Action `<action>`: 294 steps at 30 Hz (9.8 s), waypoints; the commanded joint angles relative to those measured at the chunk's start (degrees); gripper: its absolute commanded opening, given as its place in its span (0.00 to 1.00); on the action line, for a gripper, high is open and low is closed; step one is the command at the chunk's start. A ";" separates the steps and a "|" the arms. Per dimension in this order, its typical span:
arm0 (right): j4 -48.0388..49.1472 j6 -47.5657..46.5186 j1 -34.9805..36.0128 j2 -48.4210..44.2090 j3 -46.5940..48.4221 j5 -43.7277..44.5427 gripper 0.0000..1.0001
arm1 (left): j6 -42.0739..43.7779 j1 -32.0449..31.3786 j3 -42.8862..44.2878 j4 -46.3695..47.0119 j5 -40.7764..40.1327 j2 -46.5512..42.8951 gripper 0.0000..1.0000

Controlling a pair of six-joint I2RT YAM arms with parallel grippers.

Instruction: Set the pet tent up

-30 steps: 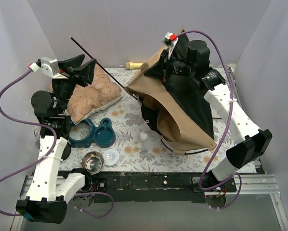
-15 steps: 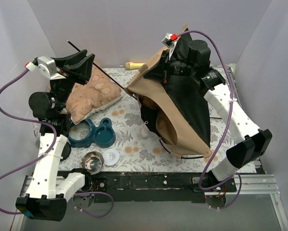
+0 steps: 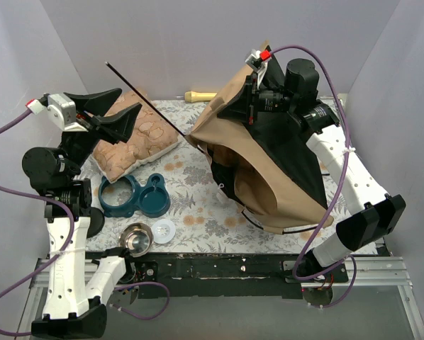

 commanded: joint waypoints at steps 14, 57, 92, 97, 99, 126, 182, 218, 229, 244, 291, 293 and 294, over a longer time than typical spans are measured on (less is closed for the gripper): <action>1.71 0.19 0.04 -4.53 -1.46 -9.71 0.01 | -28.74 4.63 3.60 32.59 13.78 9.52 0.28; 6.98 1.16 7.07 3.82 11.46 -7.60 0.01 | 15.36 -13.38 16.35 -48.68 22.84 18.40 0.00; -22.11 -29.43 13.23 3.12 12.60 -12.26 0.01 | 7.29 -21.56 9.40 -51.34 33.13 20.51 0.00; -22.46 -29.43 14.02 3.29 12.69 -11.91 0.01 | 7.73 -22.26 9.32 -51.34 32.95 20.68 0.00; -22.20 -29.08 14.02 3.38 12.69 -11.91 0.01 | 7.91 -22.53 8.97 -51.34 32.69 20.60 0.00; -26.15 -29.34 15.78 5.05 14.27 -12.26 0.01 | 9.40 -22.97 9.05 -52.75 32.51 19.19 0.00; -29.31 -30.66 15.60 5.84 13.83 -11.65 0.01 | 8.35 -23.58 8.27 -50.72 33.48 20.51 0.00; -37.49 -35.76 15.25 6.81 19.19 -9.18 0.01 | 2.29 -23.49 -9.58 -31.05 29.17 7.59 0.26; -50.13 -51.30 16.65 7.16 18.93 -4.88 0.01 | -3.17 -23.49 -7.73 -29.71 32.95 11.10 0.00; -62.18 -61.42 17.27 10.06 21.39 -4.09 0.01 | 10.18 -27.88 -2.20 -44.73 31.55 15.14 0.00; -22.98 -18.89 -8.38 -26.13 -1.36 45.55 0.80 | 47.36 -13.65 -5.07 -52.93 10.90 22.10 0.00; -25.09 -17.75 -10.23 -29.30 -3.83 49.59 0.82 | 47.98 -13.65 -7.02 -51.96 9.66 20.69 0.00; -26.66 -16.96 -11.02 -30.53 -4.62 51.36 0.82 | 48.51 -13.65 -7.38 -52.30 9.57 20.68 0.00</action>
